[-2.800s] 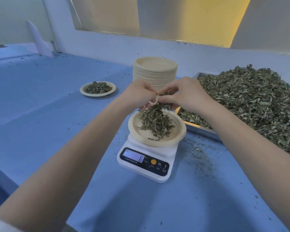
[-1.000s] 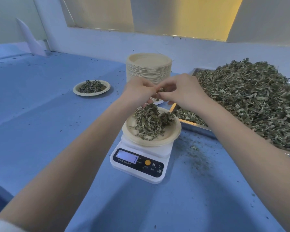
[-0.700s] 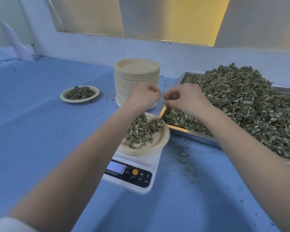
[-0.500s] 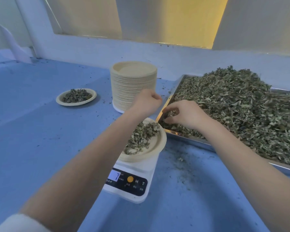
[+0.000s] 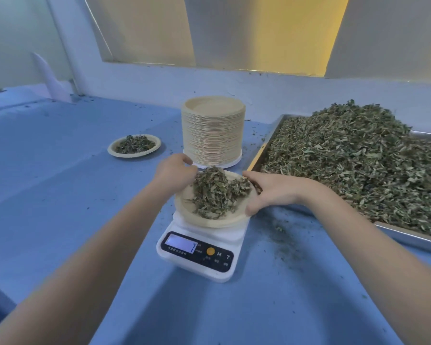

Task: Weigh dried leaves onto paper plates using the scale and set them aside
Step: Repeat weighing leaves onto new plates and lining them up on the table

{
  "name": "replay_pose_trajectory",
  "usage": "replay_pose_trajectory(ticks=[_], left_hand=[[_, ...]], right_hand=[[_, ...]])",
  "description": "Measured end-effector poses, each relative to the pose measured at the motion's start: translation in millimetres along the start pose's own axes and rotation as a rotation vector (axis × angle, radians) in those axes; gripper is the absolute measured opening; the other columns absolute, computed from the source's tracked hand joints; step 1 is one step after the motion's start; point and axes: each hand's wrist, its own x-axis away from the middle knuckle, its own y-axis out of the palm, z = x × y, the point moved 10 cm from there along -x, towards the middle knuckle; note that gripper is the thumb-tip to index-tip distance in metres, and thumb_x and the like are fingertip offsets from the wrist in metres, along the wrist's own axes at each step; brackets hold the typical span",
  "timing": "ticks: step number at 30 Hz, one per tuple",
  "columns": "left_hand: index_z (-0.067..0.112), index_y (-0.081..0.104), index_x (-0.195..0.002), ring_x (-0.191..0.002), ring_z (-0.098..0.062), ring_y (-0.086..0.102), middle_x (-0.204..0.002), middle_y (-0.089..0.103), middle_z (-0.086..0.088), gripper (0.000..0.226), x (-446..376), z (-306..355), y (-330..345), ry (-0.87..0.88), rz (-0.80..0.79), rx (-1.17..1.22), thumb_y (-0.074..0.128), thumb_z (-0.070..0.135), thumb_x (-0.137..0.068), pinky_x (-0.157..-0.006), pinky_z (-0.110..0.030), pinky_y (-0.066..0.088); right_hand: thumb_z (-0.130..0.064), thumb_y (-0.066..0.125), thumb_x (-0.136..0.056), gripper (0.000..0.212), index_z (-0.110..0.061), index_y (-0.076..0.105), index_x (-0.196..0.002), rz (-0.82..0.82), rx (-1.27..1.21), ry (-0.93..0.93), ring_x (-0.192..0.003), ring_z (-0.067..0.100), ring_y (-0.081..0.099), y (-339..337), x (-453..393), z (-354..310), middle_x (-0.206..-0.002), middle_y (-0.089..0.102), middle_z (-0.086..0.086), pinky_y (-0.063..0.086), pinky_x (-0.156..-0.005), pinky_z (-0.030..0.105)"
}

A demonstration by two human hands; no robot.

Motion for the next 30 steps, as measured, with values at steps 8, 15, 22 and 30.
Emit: replay_pose_trajectory(ticks=[8, 15, 22, 30], left_hand=[[0.014, 0.024, -0.062, -0.054, -0.017, 0.020, -0.060, 0.022, -0.002, 0.036, 21, -20, 7, -0.115, -0.058, 0.055, 0.046, 0.016, -0.091, -0.053, -0.030, 0.016], [0.013, 0.037, -0.067, -0.062, -0.019, 0.026, -0.063, 0.032, -0.009, 0.022, 19, -9, -10, -0.072, 0.005, 0.173, 0.036, -0.002, -0.083, -0.059, -0.029, 0.022], [0.015, 0.044, -0.083, -0.083, -0.020, 0.036, -0.078, 0.042, -0.007, 0.025, 6, -18, -39, -0.081, 0.069, 0.100, 0.031, -0.006, -0.083, -0.071, -0.031, 0.030], [0.016, 0.064, -0.105, -0.086, -0.024, 0.046, -0.090, 0.055, -0.004, 0.027, -15, -69, -102, -0.144, 0.218, 0.222, 0.044, 0.004, -0.091, -0.071, -0.031, 0.039]], right_hand=[[-0.060, 0.086, -0.045, 0.147, -0.026, -0.010, -0.151, 0.053, 0.120, 0.027, -0.146, 0.025, 0.009, 11, -1, -9, -0.160, 0.006, 0.003, 0.020, -0.116, 0.047], [-0.063, 0.085, -0.040, 0.148, -0.027, -0.005, -0.151, 0.145, 0.046, -0.054, -0.143, 0.015, 0.022, -2, 8, -18, -0.159, 0.014, -0.006, 0.021, -0.117, 0.037], [-0.071, 0.081, -0.033, 0.143, -0.038, 0.003, -0.149, 0.173, 0.044, -0.152, -0.140, 0.011, 0.023, -16, -1, -50, -0.156, 0.018, -0.011, 0.021, -0.102, 0.022], [-0.050, 0.090, -0.047, 0.127, -0.031, 0.017, -0.149, 0.151, -0.065, -0.255, -0.131, 0.000, 0.029, -6, -52, -108, -0.140, 0.034, -0.030, 0.023, -0.095, 0.008]])
